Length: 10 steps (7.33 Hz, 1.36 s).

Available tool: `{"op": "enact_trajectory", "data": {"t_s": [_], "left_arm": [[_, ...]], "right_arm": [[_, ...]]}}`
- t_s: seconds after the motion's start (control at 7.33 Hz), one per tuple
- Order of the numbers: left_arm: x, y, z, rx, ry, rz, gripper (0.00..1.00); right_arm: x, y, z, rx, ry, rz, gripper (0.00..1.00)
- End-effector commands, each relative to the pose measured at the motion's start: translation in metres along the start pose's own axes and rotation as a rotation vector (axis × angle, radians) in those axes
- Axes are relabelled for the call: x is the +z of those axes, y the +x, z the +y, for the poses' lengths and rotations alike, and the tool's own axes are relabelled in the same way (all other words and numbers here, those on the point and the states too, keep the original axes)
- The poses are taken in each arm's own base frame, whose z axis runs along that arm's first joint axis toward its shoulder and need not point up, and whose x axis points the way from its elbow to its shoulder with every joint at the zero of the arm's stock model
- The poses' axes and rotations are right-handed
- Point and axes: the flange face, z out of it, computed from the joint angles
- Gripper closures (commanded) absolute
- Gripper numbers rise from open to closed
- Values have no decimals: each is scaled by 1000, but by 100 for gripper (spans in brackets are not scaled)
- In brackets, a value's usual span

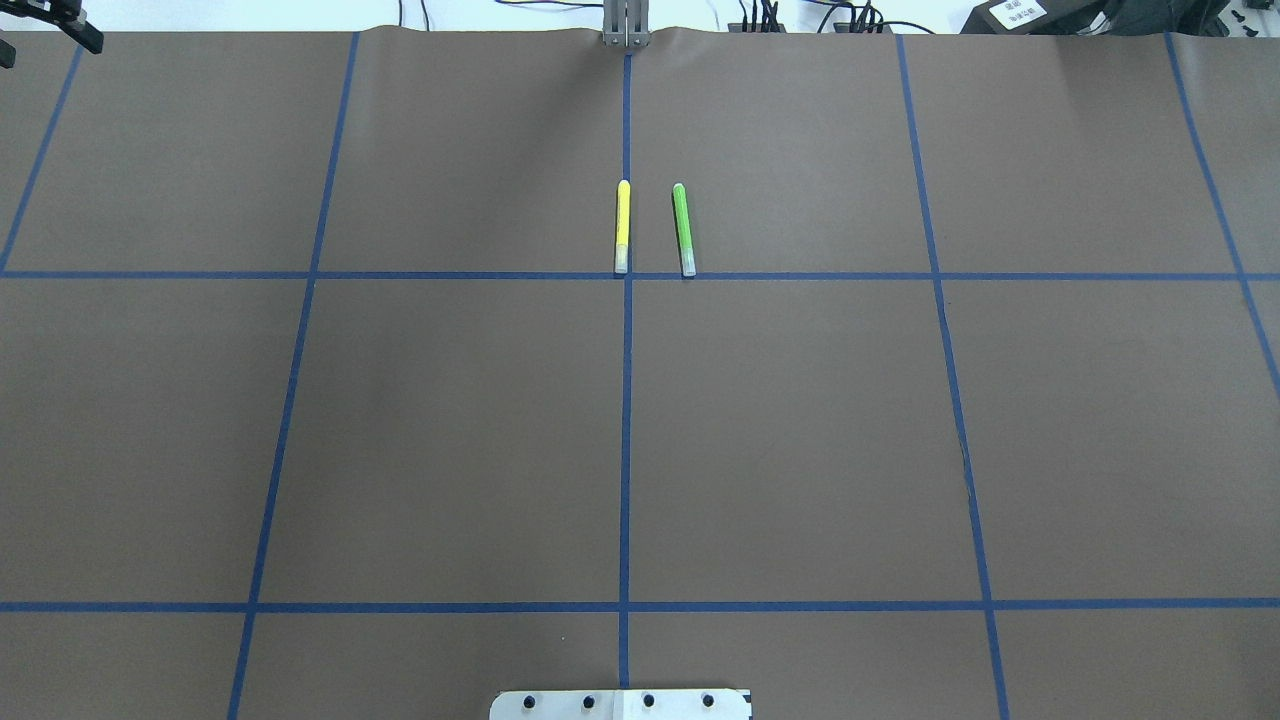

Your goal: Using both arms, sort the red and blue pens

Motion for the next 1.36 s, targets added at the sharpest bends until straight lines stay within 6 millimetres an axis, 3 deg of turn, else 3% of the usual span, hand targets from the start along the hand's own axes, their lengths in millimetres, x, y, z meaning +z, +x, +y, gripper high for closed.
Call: {"op": "enact_trajectory", "data": {"t_s": [0.0, 0.14, 0.41, 0.55, 0.82, 1.09, 1.23], "left_arm": [[3, -4, 1, -1, -3, -6, 0], [3, -9, -2, 21, 21, -51, 0], [7, -20, -3, 76, 34, -103, 0], [12, -32, -2, 122, 29, -131, 0], [19, -73, -11, 239, 5, -208, 0], [36, -103, -14, 212, -46, -210, 0], [48, -120, -2, 189, -89, -194, 0]], "right_arm": [[77, -48, -124, 18, -160, -59, 0], [107, -75, -161, 10, -218, -53, 0], [165, -131, -195, 22, -367, -45, 0], [183, -150, -208, 31, -432, -16, 0], [210, -178, -215, 46, -543, 25, 0], [221, -183, -208, -2, -659, 41, 0], [224, -180, -204, -37, -692, 53, 0]]}}
